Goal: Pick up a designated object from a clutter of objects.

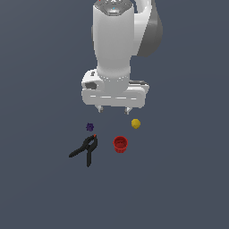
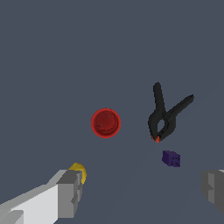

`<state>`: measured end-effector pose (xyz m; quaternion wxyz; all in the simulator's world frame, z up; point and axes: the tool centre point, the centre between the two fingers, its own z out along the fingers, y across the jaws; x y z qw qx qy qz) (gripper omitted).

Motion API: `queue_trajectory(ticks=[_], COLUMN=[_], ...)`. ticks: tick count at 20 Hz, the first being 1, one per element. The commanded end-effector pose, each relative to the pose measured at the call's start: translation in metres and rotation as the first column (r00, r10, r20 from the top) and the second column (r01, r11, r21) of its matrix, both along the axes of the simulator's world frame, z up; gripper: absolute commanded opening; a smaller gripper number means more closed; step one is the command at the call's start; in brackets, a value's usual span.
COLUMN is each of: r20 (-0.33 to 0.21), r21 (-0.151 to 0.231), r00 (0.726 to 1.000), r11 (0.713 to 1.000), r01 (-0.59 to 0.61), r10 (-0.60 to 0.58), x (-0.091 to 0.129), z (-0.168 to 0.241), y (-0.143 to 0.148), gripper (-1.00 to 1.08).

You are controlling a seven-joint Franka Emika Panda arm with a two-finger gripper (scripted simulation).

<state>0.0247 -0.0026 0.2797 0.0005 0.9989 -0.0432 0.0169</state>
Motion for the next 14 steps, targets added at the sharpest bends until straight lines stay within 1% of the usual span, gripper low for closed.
queue_trajectory(ticks=[1, 7, 14], r20=[-0.005, -0.018, -0.028], r21=[0.002, 0.004, 0.004], r00=[0.999, 0.986, 0.963], r11=[0.999, 0.986, 0.964], r01=[0.043, 0.165, 0.267], r10=[-0.043, -0.165, -0.267], x=[0.007, 0.023, 0.029], z=[-0.023, -0.091, -0.150], y=[0.004, 0.017, 0.028], gripper=[1.00, 1.00, 1.00])
